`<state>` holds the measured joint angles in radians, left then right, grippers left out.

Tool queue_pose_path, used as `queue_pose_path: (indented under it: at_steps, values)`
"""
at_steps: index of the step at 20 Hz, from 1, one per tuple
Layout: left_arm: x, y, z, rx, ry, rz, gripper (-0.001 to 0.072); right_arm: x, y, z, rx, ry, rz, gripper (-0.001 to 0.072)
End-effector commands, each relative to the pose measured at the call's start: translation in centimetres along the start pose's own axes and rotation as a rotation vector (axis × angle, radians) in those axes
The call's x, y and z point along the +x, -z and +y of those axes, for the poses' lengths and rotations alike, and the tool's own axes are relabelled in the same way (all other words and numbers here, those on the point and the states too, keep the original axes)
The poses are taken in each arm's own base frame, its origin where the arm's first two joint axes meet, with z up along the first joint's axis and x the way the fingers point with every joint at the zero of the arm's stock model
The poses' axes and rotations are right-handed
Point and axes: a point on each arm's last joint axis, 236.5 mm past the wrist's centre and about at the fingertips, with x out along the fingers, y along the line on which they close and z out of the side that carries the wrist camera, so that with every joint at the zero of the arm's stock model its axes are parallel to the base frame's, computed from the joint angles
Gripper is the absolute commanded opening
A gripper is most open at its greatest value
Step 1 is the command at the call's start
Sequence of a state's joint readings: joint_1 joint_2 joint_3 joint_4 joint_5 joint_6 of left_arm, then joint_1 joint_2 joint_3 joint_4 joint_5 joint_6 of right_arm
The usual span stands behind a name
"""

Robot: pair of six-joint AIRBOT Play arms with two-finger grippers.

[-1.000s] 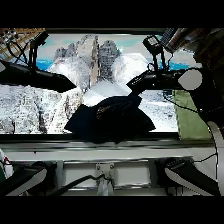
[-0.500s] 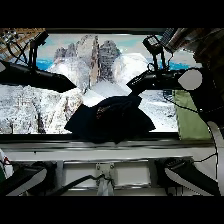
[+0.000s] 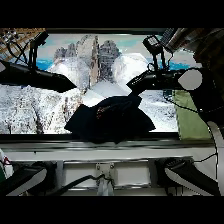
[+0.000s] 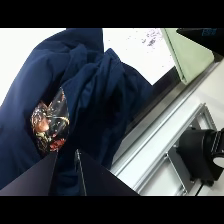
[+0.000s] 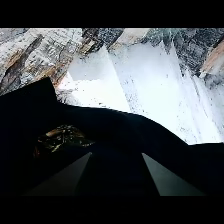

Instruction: Fold the clothes and pants, and hang the long-sleeved shirts on hangers.

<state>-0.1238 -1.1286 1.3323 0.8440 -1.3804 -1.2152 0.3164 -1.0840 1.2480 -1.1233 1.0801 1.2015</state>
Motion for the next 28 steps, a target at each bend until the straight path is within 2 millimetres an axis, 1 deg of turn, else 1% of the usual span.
queue_pose_path:
  at_steps: [1, 6, 9, 13, 16, 18, 19, 20, 21, 22, 23, 24, 25, 27, 28]
  values:
    - [0.0, 0.0, 0.0, 0.001, 0.000, 0.000, 0.0127, 0.0, 0.0, 0.0, -0.001, -0.001, 0.000, 0.0349]
    - [0.0, -0.1, 0.1, 0.000, -0.003, -0.006, 0.0127, 0.0, 0.0, 0.1, 0.000, -0.002, 0.000, 0.0349]
    - [-0.1, -2.2, 0.8, 0.000, -0.034, -0.091, 0.0127, 0.0, -0.3, -0.1, -0.001, 0.004, -0.012, 0.0349]
    - [-0.1, -2.4, 0.9, -0.001, -0.036, -0.099, 0.0127, -0.1, -1.9, -0.7, -0.001, 0.029, -0.079, 0.0349]
    - [-0.1, -2.3, 0.9, 0.000, -0.036, -0.096, 0.0127, -0.4, -4.3, -1.6, -0.001, 0.068, -0.182, 0.0349]
    - [0.0, -1.1, 0.4, 0.000, -0.015, -0.044, 0.0127, -0.5, -4.7, -1.5, 0.004, 0.067, -0.199, 0.0349]
    - [0.1, 0.0, -0.2, -0.001, 0.009, -0.001, 0.0128, -0.5, -4.6, -1.6, 0.004, 0.068, -0.196, 0.0349]
    - [0.2, 1.1, -0.8, -0.026, 0.037, 0.037, 0.0128, -0.4, -4.5, -1.6, 0.001, 0.069, -0.189, 0.0349]
    - [0.4, 1.8, -0.7, -0.090, 0.038, 0.051, 0.0125, -0.4, -4.2, -1.5, -0.001, 0.068, -0.178, 0.0349]
    - [0.7, 2.8, -0.6, -0.127, 0.037, 0.059, 0.0088, -0.3, -3.8, -1.4, -0.002, 0.062, -0.161, 0.0349]
    - [1.1, 3.9, -0.4, -0.152, 0.034, 0.064, 0.0015, -0.2, -3.6, -1.4, -0.003, 0.062, -0.151, 0.0349]
    - [1.6, 5.1, 0.1, -0.208, 0.021, 0.055, 0.0015, -0.2, -3.3, -1.3, -0.002, 0.058, -0.142, 0.0349]
    - [2.3, 6.5, 0.9, -0.284, -0.005, 0.037, 0.0065, -0.2, -3.2, -1.3, 0.003, 0.055, -0.134, 0.0349]
    - [3.4, 9.6, 2.3, -0.452, -0.046, -0.009, 0.0283, -0.1, -2.7, -1.1, 0.019, 0.045, -0.113, 0.0349]
    - [3.9, 11.3, 2.9, -0.521, -0.062, -0.023, 0.0353, 0.0, -2.4, -0.9, 0.019, 0.040, -0.100, 0.0349]
